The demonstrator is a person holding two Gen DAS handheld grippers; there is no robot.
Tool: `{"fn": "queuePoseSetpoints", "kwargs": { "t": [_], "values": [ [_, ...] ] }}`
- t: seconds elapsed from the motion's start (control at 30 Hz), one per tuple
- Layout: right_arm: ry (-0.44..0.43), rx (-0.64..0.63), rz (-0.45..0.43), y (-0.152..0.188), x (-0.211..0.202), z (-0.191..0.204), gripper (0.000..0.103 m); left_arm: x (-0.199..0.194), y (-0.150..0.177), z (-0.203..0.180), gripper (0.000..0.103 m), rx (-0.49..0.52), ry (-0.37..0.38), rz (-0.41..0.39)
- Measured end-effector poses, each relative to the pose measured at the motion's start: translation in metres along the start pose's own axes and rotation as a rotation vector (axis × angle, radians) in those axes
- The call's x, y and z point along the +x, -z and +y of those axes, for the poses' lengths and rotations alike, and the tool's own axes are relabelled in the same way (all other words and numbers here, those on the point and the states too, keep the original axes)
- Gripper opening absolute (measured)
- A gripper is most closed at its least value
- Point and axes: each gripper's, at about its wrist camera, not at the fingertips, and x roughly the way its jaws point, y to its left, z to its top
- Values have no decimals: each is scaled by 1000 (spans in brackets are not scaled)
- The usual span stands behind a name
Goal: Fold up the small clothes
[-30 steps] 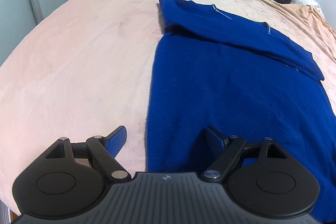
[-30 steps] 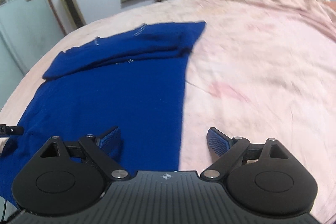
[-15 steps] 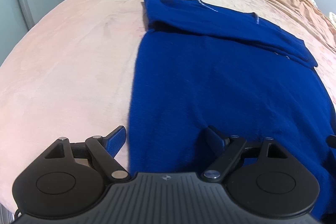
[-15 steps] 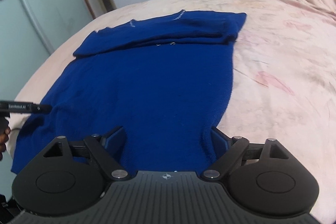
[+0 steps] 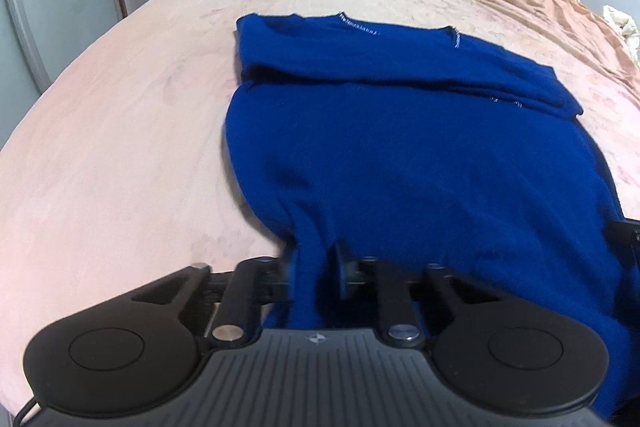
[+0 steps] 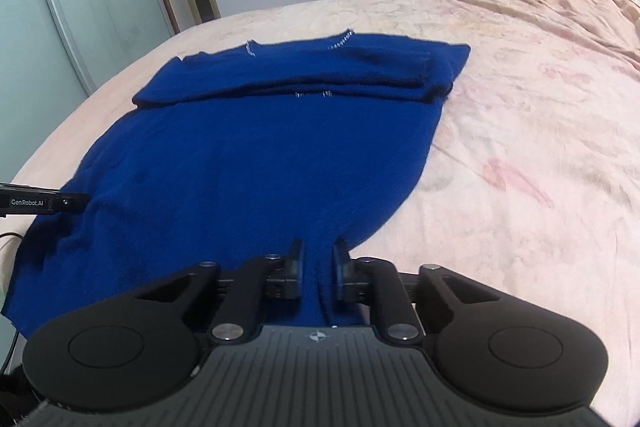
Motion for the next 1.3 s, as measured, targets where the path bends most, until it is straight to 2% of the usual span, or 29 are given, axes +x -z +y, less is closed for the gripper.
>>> {"fn": "queuePoseSetpoints", "kwargs": {
  "t": [0.13,0.23,0.33,0.4,0.5,0.57,0.6,0.63,0.67,0.7,0.73,0.77,0.83,0.9,0.97,1.0,1.03,1.07,1.13,1.17,1.23,1.3],
  "values": [
    [5,-10,-50,-18,0,-2,11,1,-13,2,12,-4,-2,-34],
    [55,-34,-90,-33,5,-5,4,5,-25,6,11,-15,-22,-60],
    [111,-63,-123,-49,14,-8,3,12,-38,9,10,-23,-46,-76],
    [110,-46,-120,-58,19,-12,3,14,-45,14,10,-37,-52,-68],
    [27,72,-118,-64,16,-24,23,4,-47,31,10,-90,27,-72],
    [-18,122,-101,-60,12,-34,68,-1,-45,46,15,-125,67,-61],
    [-13,133,-101,-55,9,-37,75,-2,-43,53,18,-139,82,-49],
    [4,132,-97,-51,6,-38,83,-1,-40,61,29,-154,99,-29],
    [16,125,-77,-46,4,-41,84,-1,-36,66,45,-165,113,-12],
    [13,120,-53,-39,3,-42,84,0,-32,70,55,-176,131,3],
    [8,123,-38,-34,0,-44,83,-1,-27,72,70,-185,149,9],
    [3,126,-23,-27,-1,-45,82,-1,-24,72,73,-190,168,7],
    [-17,108,7,-15,-4,-41,83,-1,-16,67,73,-174,212,16],
    [-53,77,40,-4,-1,-31,78,2,-11,55,74,-140,257,35],
    [-54,10,56,4,4,-14,53,5,-6,40,73,-93,278,24],
    [-25,-36,47,5,6,-5,47,8,-6,30,72,-50,261,24],
    [-5,-73,41,3,8,2,30,9,-6,22,64,-21,239,23],
    [-2,-81,32,1,10,5,11,10,-7,15,36,6,221,20],
    [-7,-73,3,-6,12,8,10,13,-12,7,16,16,215,39],
    [2,-79,-15,-10,13,9,10,13,-16,7,10,3,229,36],
    [24,-88,-57,-20,14,9,9,10,-25,7,9,-8,240,2],
    [39,-90,-93,-31,16,8,9,5,-35,5,9,-1,217,-46]
  ]
}}
